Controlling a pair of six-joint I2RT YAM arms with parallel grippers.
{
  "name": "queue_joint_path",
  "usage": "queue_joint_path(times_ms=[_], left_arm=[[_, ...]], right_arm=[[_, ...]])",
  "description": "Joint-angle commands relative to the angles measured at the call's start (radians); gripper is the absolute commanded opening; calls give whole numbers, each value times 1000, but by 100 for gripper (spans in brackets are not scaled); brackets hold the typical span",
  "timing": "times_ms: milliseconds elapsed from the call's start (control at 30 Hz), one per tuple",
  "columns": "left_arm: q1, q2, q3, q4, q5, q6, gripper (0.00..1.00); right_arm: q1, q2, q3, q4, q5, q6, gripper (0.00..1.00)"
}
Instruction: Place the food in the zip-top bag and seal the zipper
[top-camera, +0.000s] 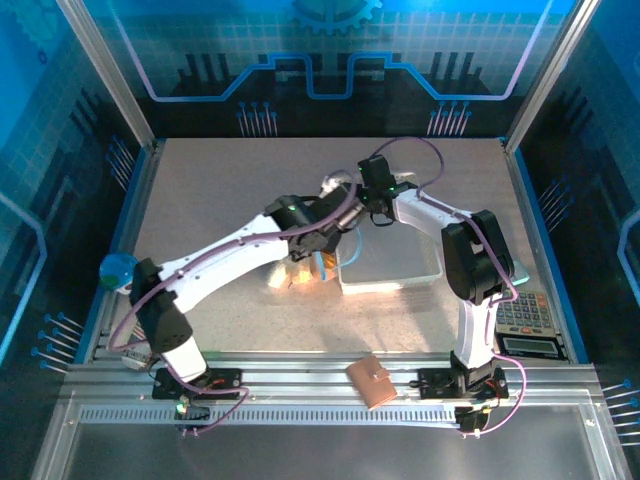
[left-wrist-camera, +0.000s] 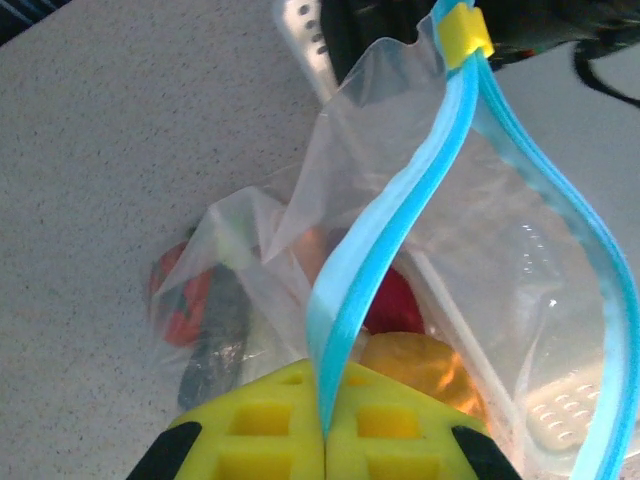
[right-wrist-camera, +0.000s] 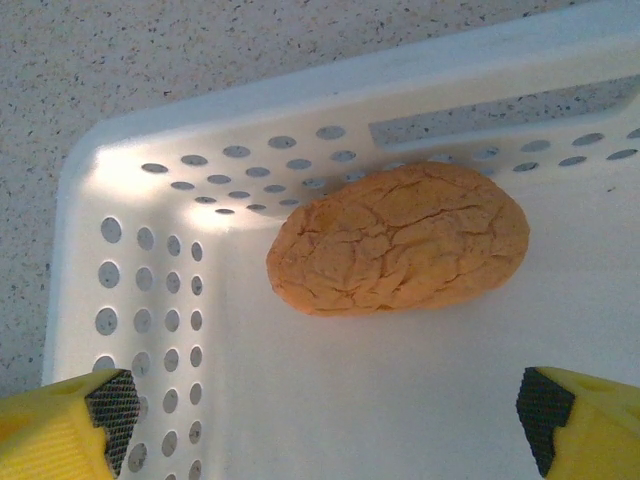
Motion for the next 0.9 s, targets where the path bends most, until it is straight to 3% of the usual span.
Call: queue_joint_path(times_ms=[0,267,867], left_arm=[[61,-99,-81,92,95,6,0],[180,-236,-210,174,215,5,0],[202,-266,-249,214,256,11,0]], right_arm=[[-14,-24,11,9,31,-20,99],[-19,42,106,-48,131,-46,100],[-23,228,280,-120,198,-13,100]])
